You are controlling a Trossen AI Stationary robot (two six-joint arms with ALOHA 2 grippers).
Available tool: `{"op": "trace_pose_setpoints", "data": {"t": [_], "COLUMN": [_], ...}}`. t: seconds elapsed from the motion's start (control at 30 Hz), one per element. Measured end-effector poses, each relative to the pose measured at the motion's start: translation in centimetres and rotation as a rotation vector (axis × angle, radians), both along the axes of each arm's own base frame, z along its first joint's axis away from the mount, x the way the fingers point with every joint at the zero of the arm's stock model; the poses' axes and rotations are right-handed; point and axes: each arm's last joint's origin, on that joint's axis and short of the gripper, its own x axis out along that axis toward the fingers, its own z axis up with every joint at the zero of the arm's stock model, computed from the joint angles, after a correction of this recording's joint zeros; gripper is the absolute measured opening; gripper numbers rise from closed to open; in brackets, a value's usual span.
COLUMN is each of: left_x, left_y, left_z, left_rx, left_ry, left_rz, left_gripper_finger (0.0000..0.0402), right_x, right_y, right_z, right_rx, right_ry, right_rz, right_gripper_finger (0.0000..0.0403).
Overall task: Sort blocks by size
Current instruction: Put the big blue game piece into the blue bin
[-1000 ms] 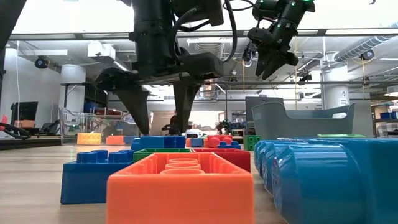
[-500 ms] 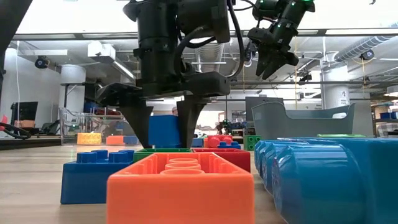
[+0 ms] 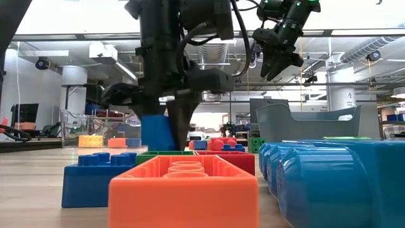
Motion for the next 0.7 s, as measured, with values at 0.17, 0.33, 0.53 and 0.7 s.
{"op": "trace_pose_setpoints", "data": {"t": [0.17,0.33,0.53,0.7], "left_x": [-0.9,-2.7,-4.6,-6.0], "left_y": [0.3,1.1,1.0,1.3], "left_z": [4.0,9.9,17.6,22.0], "left_rx": [0.03,0.164,0.423,0.562], "left_ry": [-0.079,-0.248,-0.587,-0.788], "left_rz": [-0.125,-0.211,-0.46,-0.562], "left_gripper_finger": [0.0117,0.0117,0.0117,0.0117], "right_x": [-0.1,-0.3,-0.6,-0.7], "right_y": [0.4,1.2,3.1,5.3], "right_z": [0.4,2.1,5.9,8.7], "right_rx": [-0.034,-0.106,-0.182,-0.236], "right_ry": [-0.005,-0.101,-0.402,-0.638], "right_rz": [0.064,0.13,0.338,0.492], "right_gripper_finger": [0.0137,0.0137,0.0137,0.0137]}}
